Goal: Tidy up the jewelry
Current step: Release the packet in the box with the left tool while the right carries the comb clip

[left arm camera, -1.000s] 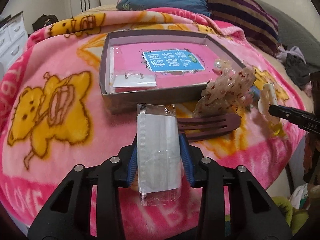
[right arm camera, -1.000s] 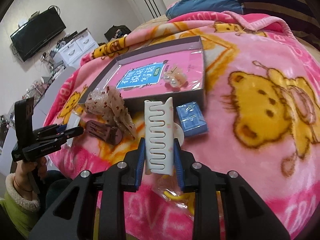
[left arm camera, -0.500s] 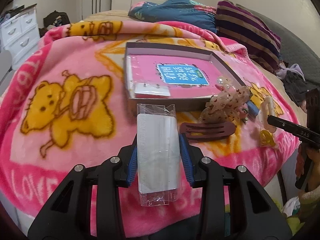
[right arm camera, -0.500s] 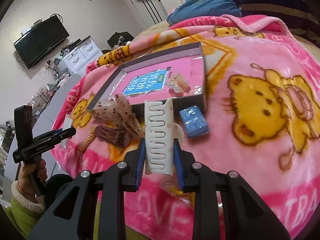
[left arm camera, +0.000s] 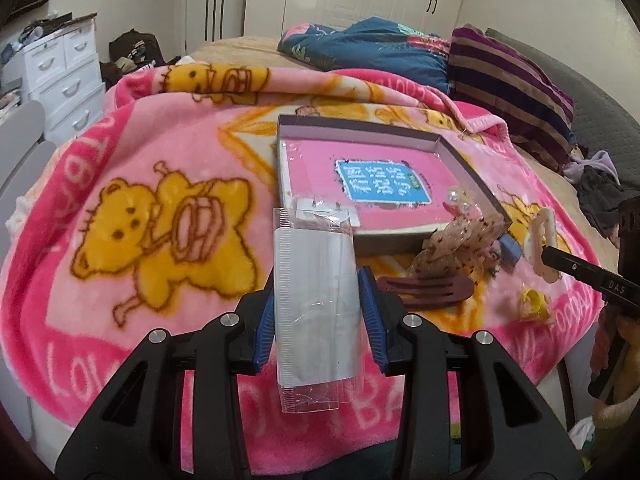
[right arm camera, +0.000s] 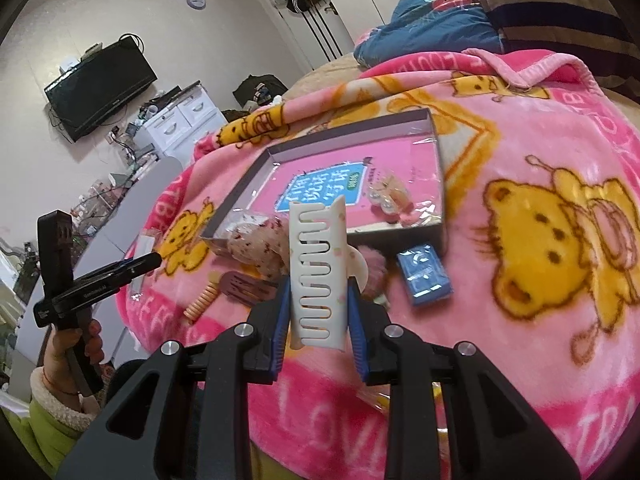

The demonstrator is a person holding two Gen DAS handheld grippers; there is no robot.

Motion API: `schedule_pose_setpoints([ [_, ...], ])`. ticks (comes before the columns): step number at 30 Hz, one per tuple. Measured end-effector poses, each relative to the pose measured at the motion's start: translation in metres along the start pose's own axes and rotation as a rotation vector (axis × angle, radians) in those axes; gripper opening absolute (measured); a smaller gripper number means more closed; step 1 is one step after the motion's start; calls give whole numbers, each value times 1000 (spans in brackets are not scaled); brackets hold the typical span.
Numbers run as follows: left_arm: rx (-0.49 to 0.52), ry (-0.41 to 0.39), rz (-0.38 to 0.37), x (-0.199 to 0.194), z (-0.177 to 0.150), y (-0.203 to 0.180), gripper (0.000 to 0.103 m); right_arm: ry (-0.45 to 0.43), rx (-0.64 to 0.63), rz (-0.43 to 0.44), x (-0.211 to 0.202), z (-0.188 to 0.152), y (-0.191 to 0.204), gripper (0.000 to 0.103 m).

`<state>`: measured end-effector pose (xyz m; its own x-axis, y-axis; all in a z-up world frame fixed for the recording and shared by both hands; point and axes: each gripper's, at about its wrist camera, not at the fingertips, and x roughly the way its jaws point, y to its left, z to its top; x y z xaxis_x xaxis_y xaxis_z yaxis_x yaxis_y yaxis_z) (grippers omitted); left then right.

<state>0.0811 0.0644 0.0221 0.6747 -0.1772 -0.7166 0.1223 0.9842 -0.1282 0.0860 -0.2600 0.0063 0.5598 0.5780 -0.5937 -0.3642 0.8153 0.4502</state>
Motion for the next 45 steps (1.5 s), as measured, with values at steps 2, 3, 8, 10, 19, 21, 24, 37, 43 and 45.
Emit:
schedule_pose_setpoints([
  [2, 1, -6, -2, -1, 3, -2, 30, -3, -3, 7, 1, 3, 3, 26],
  [3, -2, -8, -12, 0, 5, -4, 30, -6, -7, 10, 1, 4, 5, 26],
  [8, 1, -18, -29, 3, 14, -11, 30, -15, -18, 26, 3, 10, 11, 26],
  [10, 5, -23, -34, 5, 19, -14, 30, -20, -22, 27, 4, 13, 14, 26],
  [19, 25, -40, -77, 19, 42, -36, 30, -35, -47, 29, 12, 28, 23, 26],
  [21, 31, -40, -78, 25, 47, -39, 28, -43, -54, 28, 14, 32, 25, 26],
  [24, 24, -38, -61, 31, 51, -36, 21, -52, -53, 29, 15, 38, 26, 26],
  [37, 14, 136, 86, 56, 1, 2, 59, -56, -42, 32, 16, 39, 23, 26],
  [43, 7, 208, 100, 77, -15, 12, 34, -59, -42, 35, 15, 41, 22, 26],
  [45, 18, 221, 99, 83, -21, 12, 33, -59, -40, 34, 15, 41, 21, 26],
])
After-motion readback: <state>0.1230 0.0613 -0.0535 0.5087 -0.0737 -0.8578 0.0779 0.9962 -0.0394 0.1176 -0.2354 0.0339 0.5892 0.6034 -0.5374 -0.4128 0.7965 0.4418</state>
